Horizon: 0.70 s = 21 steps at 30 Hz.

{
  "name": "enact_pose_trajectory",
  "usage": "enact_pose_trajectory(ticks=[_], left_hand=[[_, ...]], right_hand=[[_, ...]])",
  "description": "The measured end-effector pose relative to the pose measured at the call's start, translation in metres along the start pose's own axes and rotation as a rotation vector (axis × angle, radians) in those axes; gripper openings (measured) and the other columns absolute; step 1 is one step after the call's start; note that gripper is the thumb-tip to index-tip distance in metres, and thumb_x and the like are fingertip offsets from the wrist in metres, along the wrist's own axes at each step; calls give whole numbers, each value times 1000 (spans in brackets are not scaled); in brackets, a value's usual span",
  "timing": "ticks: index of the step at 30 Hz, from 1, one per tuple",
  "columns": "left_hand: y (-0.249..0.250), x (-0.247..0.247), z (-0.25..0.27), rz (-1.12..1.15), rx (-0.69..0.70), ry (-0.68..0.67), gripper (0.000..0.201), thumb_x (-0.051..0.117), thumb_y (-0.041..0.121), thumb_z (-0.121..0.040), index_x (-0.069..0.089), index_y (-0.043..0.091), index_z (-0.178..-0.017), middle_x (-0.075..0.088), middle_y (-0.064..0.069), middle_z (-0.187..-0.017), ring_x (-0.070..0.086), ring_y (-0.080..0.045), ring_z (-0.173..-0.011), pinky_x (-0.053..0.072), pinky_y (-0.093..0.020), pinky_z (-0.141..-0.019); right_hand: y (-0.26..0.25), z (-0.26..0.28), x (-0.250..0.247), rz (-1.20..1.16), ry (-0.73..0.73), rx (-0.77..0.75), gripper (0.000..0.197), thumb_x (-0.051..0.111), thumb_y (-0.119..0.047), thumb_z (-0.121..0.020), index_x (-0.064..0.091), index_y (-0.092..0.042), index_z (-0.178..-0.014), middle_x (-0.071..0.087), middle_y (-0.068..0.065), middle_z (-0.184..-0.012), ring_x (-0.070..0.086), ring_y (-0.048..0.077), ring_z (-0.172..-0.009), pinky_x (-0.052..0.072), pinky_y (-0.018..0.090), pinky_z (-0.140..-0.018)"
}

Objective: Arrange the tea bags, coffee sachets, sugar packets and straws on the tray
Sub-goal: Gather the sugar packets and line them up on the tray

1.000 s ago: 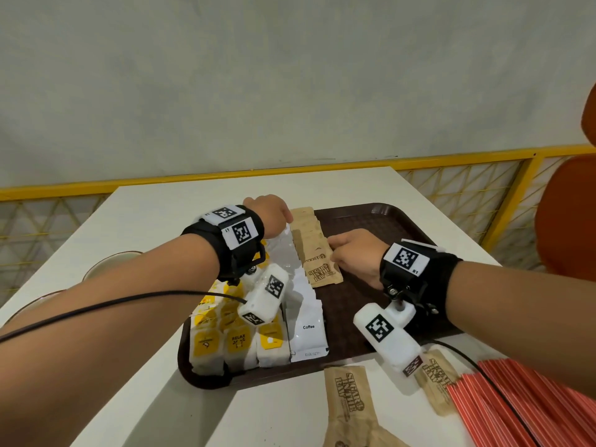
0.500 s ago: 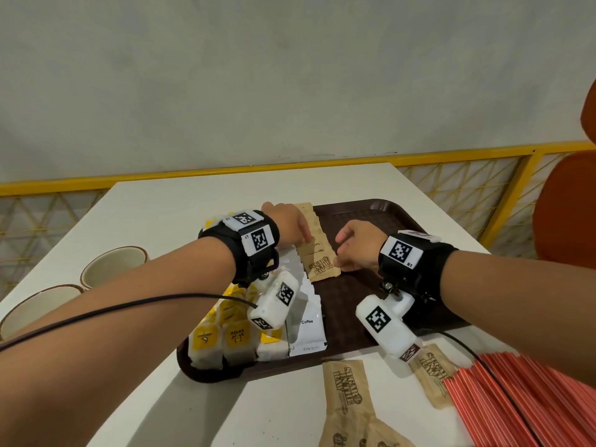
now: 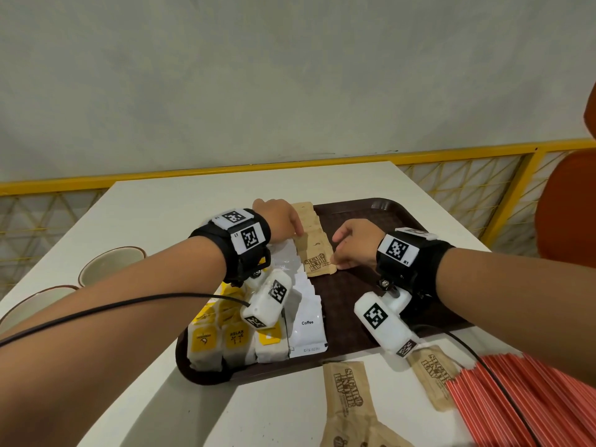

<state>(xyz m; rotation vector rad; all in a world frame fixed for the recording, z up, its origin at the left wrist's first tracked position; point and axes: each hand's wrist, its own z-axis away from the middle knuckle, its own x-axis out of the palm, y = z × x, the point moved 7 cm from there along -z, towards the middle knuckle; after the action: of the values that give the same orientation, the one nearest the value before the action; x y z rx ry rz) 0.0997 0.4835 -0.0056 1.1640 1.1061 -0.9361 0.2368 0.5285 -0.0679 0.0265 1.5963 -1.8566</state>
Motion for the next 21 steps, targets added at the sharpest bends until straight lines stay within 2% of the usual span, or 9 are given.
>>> enact_pose_trajectory(ticks=[7, 12, 17, 19, 21], left_hand=[[-5, 1, 0, 3, -8, 9, 30, 48, 12, -96, 73, 26, -106, 59, 5, -122, 52, -17, -112, 28, -20, -82], [-7, 4, -2, 15, -5, 0, 20, 56, 19, -94, 74, 26, -100, 62, 6, -116, 53, -16, -109, 28, -20, -85], [-3, 11, -4, -8, -6, -27, 15, 63, 28, -90, 75, 24, -99, 65, 7, -109, 52, -15, -109, 30, -25, -89], [-2, 15, -7, -26, 0, -36, 15, 63, 29, -89, 75, 24, -97, 67, 8, -106, 54, -15, -107, 32, -27, -95], [-1, 18, -10, -37, 8, -42, 15, 63, 30, -89, 75, 24, -96, 68, 8, -103, 54, -14, -103, 32, -28, -96]], right_hand=[[5, -1, -1, -7, 2, 0, 30, 68, 16, -74, 52, -8, -84, 57, 15, -78, 65, 29, -73, 59, 35, -69], [4, -3, -3, 44, 39, -9, 30, 76, 4, -72, 53, -10, -83, 59, 13, -85, 68, 30, -83, 60, 40, -74], [3, -6, -1, 82, 33, -1, 28, 76, 3, -74, 52, -11, -81, 60, 11, -78, 64, 22, -68, 59, 40, -76], [3, -7, -1, 90, 33, 5, 29, 75, 5, -75, 52, -12, -82, 61, 11, -76, 63, 20, -61, 59, 38, -75], [3, -7, -1, 98, 40, 5, 29, 73, 6, -75, 52, -12, -82, 61, 12, -76, 62, 19, -57, 58, 36, -72]])
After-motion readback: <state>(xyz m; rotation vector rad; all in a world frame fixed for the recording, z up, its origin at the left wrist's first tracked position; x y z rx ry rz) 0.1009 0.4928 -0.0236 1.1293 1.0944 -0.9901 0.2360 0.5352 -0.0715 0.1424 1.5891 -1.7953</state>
